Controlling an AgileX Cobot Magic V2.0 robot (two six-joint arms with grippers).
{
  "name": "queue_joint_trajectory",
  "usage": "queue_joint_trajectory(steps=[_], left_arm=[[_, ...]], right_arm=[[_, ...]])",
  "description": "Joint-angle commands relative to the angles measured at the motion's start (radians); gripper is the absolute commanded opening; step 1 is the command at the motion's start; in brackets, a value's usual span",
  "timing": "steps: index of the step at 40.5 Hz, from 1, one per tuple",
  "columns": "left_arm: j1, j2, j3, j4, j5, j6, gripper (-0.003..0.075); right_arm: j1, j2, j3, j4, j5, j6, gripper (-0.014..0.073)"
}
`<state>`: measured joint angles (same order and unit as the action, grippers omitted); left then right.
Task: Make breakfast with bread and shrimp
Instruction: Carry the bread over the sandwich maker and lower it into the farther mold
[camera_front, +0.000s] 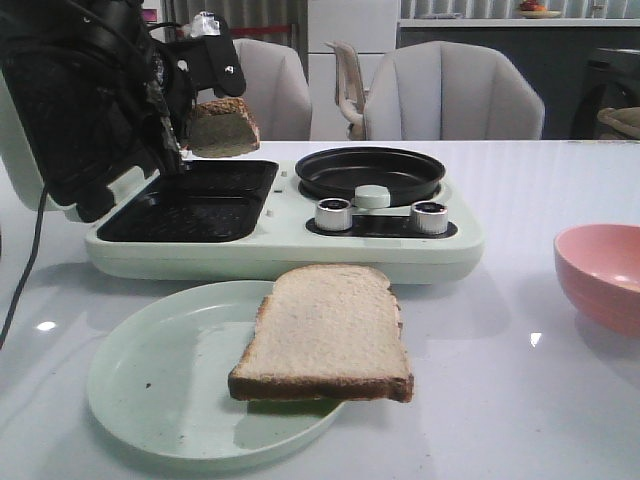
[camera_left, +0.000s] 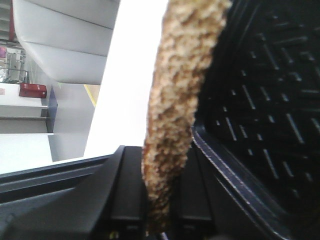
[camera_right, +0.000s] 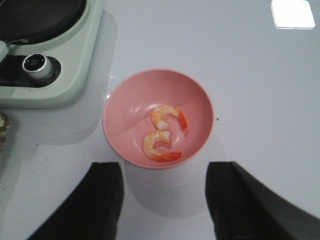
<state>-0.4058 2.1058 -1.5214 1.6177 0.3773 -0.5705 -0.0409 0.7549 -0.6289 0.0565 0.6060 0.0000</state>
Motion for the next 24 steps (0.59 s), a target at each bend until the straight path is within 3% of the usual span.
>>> queue_joint_trajectory(steps=[1, 11, 24], left_arm=[[0.0, -0.078, 0.001, 0.019, 0.022, -0.01, 0.0222], [-0.02, -0.097, 0.047, 0.019, 0.037, -0.01, 0.0222], [-0.054, -0.101, 0.047, 0.019, 0.051, -0.01, 0.0302]], right_arm=[[0.002, -0.001, -0.025, -0.006, -0.074, -0.01, 0.0486], [0.002, -0.001, -0.025, -0.006, -0.074, -0.01, 0.0486], [0.002, -0.001, -0.025, -0.006, -0.074, -0.01, 0.0486]])
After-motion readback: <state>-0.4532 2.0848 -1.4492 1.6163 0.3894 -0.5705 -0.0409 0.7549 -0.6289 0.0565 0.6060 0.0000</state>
